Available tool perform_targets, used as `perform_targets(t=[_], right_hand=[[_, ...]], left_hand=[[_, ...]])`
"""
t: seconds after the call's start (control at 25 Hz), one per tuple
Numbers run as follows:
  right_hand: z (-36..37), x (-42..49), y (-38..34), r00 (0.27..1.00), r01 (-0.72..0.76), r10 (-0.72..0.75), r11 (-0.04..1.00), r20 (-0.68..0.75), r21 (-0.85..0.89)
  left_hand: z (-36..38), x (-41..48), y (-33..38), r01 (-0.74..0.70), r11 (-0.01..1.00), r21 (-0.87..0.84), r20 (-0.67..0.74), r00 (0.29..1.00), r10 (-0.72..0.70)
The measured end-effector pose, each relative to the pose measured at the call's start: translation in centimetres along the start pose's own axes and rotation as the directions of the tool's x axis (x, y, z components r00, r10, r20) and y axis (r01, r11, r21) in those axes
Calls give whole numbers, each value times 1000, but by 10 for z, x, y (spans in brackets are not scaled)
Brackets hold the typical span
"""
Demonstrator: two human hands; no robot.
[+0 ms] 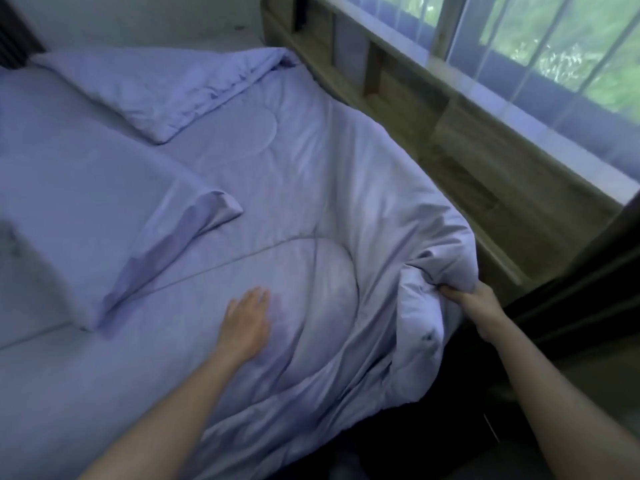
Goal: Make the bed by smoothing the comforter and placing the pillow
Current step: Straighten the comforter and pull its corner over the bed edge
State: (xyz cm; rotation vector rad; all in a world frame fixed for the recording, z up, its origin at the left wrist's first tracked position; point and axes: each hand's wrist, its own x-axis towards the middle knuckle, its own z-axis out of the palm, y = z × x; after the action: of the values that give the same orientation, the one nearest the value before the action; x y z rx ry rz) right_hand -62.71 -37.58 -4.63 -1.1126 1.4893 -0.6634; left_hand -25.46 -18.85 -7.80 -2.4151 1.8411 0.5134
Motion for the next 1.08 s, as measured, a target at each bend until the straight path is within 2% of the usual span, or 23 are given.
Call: perform_targets(t=[0.04,0.08,0.16,0.24,0.28,0.32,0.36,0.4,0.44,0.48,0.52,0.56,0.6,0.64,0.68,0.72,0.8,0.84,0.96,1.0,1.08], right_hand=[[-8,1,20,997,-51,53,998,-50,32],[-13,3,37,991,-96,101,994,-91,56],[-11,8,58,971,-173,183,982,-155,77],[-1,16,63,944,-222,230,973,-236,61],[5,18,63,939,-192,196,981,-282,42],[12,16,60,944,-88,76,996,-320,-24],[17,13,58,939,95,-149,979,-310,-183],[22,10,56,889,304,-417,846,-188,-438],[26,10,56,825,443,-562,572,63,-690],[29,13,60,801,511,-507,303,317,-805],[30,19,68,843,502,-305,145,444,-853],[29,24,76,927,376,-57,115,371,-920],[27,29,82,967,187,147,153,209,-970],[25,34,81,948,23,308,195,84,-981],[25,36,76,928,-32,368,210,49,-977],[28,37,65,936,14,341,205,85,-979],[47,35,35,962,200,147,204,232,-958],[63,33,17,955,277,30,255,294,-926],[132,4,-30,897,431,-173,553,408,-713],[157,-12,-45,863,487,-228,608,450,-627],[207,-50,-78,775,605,-343,644,530,-468]], left_hand=[[7,8,-5,86,996,14,48,995,-86],[13,14,-8,155,987,28,165,974,-158],[20,21,-7,217,974,63,362,904,-225],[23,24,3,189,975,121,378,899,-221],[21,23,9,174,975,140,372,903,-214],[16,22,13,161,975,154,367,907,-208],[14,22,15,158,974,161,367,906,-208],[14,21,15,163,973,161,369,905,-212],[15,21,13,179,973,144,375,900,-221],[13,20,13,188,974,125,382,897,-222],[14,18,12,196,975,105,383,897,-221],[12,15,12,198,976,90,384,898,-217],[13,12,12,199,977,78,386,897,-213],[12,7,12,197,978,67,394,895,-208],[12,3,10,204,977,57,404,890,-209],[11,-2,9,213,976,51,414,885,-215],[3,-10,8,223,974,32,423,880,-215],[-5,-17,8,236,972,5,400,890,-218],[-34,-41,5,315,931,-186,206,939,-276],[-45,-51,1,339,897,-284,132,940,-313],[-71,-73,-18,346,820,-456,-4,921,-390]])
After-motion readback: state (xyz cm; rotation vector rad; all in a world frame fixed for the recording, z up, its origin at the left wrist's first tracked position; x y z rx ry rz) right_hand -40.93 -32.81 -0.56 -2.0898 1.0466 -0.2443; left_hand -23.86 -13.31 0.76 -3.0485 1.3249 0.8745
